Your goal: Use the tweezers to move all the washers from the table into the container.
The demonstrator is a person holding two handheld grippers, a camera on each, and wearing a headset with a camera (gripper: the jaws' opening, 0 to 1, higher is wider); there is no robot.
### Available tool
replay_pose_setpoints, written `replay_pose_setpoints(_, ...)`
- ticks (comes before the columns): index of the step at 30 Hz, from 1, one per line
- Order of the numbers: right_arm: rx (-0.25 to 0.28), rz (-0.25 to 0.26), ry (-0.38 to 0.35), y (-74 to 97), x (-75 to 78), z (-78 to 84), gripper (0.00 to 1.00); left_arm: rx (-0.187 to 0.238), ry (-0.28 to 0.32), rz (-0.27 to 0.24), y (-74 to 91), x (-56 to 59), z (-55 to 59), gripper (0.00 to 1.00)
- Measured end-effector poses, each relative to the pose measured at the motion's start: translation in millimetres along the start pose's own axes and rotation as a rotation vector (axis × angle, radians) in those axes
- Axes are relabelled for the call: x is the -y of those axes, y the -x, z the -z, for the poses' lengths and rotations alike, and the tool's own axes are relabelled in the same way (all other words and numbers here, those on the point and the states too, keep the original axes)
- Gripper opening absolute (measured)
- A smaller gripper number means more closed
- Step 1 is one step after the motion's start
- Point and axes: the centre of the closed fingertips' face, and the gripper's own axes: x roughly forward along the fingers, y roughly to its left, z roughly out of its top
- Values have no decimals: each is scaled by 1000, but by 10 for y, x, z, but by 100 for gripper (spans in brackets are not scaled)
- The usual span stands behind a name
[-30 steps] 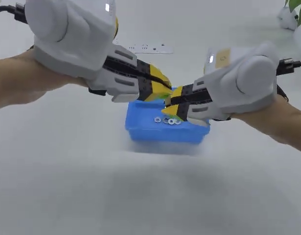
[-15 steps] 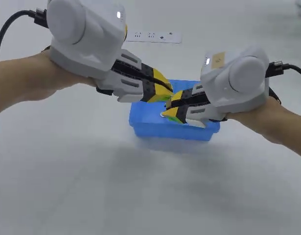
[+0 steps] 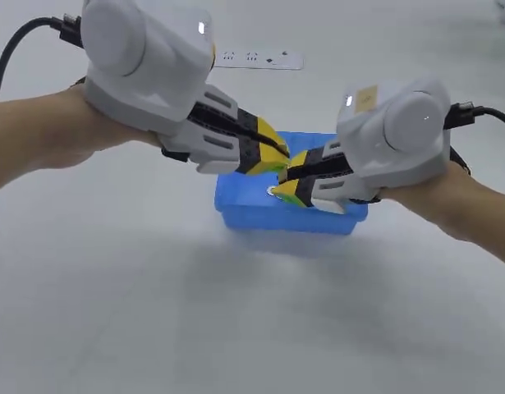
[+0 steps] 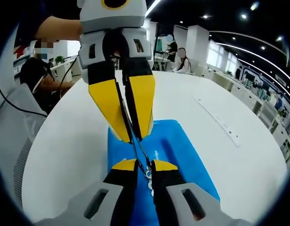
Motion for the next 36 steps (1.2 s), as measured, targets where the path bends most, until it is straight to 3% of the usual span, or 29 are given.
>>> replay_pose_setpoints(17, 81, -7, 54, 431, -177, -258, 12, 38, -90, 13, 216, 195, -370, 6)
replay_pose_setpoints(21, 108, 4, 58, 580, -241, -349, 11, 75, -92, 11, 337, 278, -500, 6)
replay_pose_setpoints(24, 125, 6, 72, 711, -328, -444, 10, 130, -72, 14, 447, 352, -613, 6)
replay_pose_setpoints(30, 145, 21, 70, 873, -436, -532, 9, 159, -63, 7, 572, 470, -658, 6)
replay_pose_setpoints(36, 116, 26, 99, 910, -576, -513, 8, 165, -52, 6, 585, 584, -626, 6)
